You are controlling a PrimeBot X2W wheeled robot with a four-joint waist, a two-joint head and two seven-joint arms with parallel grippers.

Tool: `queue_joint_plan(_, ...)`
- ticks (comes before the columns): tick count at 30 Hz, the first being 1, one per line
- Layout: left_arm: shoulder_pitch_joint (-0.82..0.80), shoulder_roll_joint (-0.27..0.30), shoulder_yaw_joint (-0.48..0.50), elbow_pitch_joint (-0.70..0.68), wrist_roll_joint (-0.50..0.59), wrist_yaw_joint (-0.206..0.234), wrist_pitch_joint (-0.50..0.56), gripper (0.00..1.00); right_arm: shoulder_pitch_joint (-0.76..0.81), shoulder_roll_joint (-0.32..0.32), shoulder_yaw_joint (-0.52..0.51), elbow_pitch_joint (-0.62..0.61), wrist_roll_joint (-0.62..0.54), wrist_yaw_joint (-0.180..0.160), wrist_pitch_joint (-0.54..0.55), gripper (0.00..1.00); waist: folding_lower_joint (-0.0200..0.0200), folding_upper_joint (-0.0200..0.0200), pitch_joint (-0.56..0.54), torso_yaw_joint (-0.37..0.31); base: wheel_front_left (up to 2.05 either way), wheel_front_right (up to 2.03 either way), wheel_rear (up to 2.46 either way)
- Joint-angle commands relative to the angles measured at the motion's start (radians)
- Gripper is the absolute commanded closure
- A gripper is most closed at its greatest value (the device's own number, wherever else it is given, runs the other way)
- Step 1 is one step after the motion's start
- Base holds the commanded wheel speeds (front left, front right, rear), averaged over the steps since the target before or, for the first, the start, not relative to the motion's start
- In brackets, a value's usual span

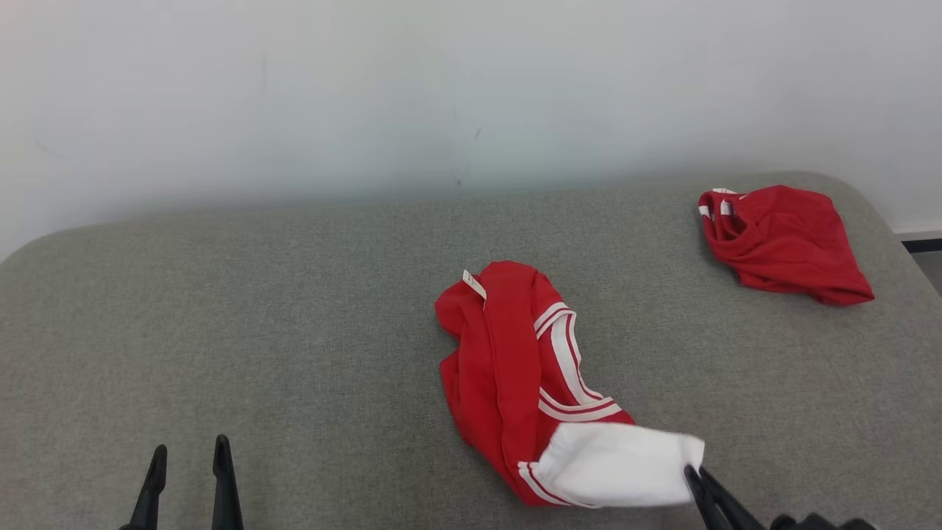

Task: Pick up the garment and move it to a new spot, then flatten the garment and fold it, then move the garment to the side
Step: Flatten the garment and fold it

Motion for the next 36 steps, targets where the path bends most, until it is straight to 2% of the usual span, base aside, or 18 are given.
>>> queue_joint_plan(1,-0.009,-0.005,0.006,0.002,0.007,-0.002,-0.003,0.00,0.036,-0.007,-0.002,0.016,0.006,-0.003,-0.004,1.00,0.0000,0.0001,0.005,-0.007,0.00,0.00,0.00)
queue_joint_plan(2,-0.009,-0.007,0.008,0.003,0.009,-0.006,-0.003,0.00,0.047,-0.011,0.003,0.013,0.005,-0.003,-0.004,1.00,0.0000,0.0001,0.006,-0.008,0.00,0.00,0.00)
queue_joint_plan(3,-0.008,-0.010,0.012,0.004,0.009,-0.009,-0.003,0.00,0.052,-0.010,0.001,0.005,0.006,-0.003,-0.004,0.00,0.0000,0.0001,0.007,-0.009,0.00,0.00,0.00)
queue_joint_plan(10,0.007,-0.011,0.049,-0.028,0.044,-0.015,-0.003,0.00,0.061,0.006,-0.036,-0.112,0.015,-0.003,-0.004,0.00,0.0000,0.0001,0.014,-0.006,0.00,0.00,0.00)
queue_joint_plan(13,0.004,-0.010,0.048,-0.040,0.056,-0.016,-0.003,0.00,0.021,0.012,-0.057,-0.096,0.006,-0.003,-0.004,0.00,0.0000,0.0001,0.015,0.013,0.00,0.00,0.00)
queue_joint_plan(19,-0.017,-0.013,0.032,-0.039,0.070,-0.026,-0.003,0.00,-0.139,0.032,-0.020,0.051,0.013,-0.003,0.016,0.00,0.0000,0.0001,0.013,0.059,0.00,0.00,0.00)
queue_joint_plan(28,-0.045,-0.020,-0.008,-0.029,0.078,-0.033,-0.003,0.00,-0.387,0.056,0.045,0.351,0.063,-0.003,0.083,0.00,0.0000,0.0001,0.029,0.139,0.00,0.00,0.00)
queue_joint_plan(36,-0.077,-0.025,-0.046,-0.015,0.078,-0.036,-0.003,0.00,-0.517,0.065,0.112,0.571,0.111,-0.003,0.087,0.00,0.0000,0.0001,0.061,0.187,0.00,0.00,0.00)
